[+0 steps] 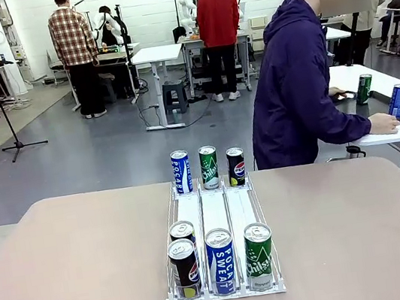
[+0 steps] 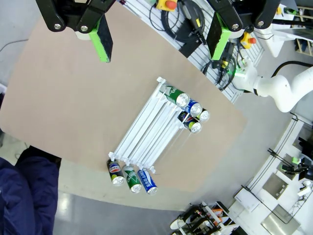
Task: Retrieve and hand over the desired beverage to the person.
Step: Place the picked can on the Handle tray extended by the person.
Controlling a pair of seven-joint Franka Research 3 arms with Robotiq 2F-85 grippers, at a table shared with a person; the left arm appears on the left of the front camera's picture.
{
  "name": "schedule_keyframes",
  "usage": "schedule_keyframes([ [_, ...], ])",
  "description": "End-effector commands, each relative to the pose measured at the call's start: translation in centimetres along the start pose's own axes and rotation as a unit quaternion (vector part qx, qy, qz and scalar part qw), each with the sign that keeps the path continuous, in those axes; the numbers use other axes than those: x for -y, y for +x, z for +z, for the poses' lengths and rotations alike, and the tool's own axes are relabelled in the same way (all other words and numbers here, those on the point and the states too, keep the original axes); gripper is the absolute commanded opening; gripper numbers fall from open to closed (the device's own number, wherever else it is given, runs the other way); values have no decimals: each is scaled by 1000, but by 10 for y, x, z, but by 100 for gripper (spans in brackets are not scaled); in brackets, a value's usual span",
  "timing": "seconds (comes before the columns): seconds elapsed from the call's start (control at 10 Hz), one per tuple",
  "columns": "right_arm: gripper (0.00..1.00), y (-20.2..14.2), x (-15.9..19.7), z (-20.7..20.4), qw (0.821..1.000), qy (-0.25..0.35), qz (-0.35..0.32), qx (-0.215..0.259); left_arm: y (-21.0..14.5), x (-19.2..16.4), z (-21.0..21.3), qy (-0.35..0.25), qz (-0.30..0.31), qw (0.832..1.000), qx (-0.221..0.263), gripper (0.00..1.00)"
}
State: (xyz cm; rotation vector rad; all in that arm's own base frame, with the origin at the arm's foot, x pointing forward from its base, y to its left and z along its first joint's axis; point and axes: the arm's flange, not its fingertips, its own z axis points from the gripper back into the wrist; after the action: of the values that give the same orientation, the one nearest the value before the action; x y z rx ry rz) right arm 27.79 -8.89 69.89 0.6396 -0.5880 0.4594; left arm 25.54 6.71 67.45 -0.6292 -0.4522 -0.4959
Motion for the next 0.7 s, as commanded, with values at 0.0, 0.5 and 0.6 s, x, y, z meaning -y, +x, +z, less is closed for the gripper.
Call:
schedule_keyframes([
  [0.0, 100, 0, 1, -1, 1000, 4, 7, -1, 1, 0, 0, -1, -4, 1000, 4, 100],
  [0.5, 100, 0, 1, -1, 1000, 4, 7, -1, 1, 0, 0, -1, -4, 1000, 4, 100],
  [0.6, 100, 0, 1, -1, 1000, 4, 7, -1, 1, 0, 0, -1, -4, 1000, 4, 100],
])
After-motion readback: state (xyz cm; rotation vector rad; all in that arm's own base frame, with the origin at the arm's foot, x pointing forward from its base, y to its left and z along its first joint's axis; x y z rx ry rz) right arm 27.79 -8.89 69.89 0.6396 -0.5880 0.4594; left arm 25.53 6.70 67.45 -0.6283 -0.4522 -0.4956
